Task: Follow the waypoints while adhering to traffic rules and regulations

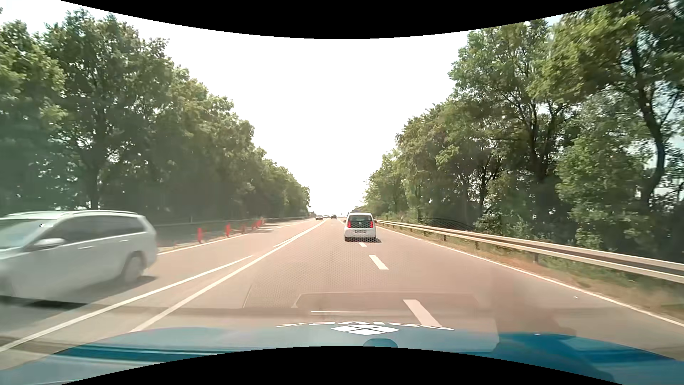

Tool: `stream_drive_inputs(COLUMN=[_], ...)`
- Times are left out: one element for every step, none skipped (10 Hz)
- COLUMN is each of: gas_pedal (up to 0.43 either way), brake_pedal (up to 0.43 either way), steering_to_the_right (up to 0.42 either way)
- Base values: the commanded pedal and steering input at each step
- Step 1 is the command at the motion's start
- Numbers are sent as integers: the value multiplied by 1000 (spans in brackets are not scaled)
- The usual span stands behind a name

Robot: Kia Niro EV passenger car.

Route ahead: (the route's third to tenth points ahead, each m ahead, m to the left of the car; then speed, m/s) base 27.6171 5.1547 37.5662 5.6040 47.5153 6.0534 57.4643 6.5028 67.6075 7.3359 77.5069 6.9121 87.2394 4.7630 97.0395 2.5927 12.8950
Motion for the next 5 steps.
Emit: stream_drive_inputs(gas_pedal=[280, 287, 311, 311, 311], brake_pedal=[0, 0, 0, 0, 0], steering_to_the_right=[24, 24, 23, 21, 14])
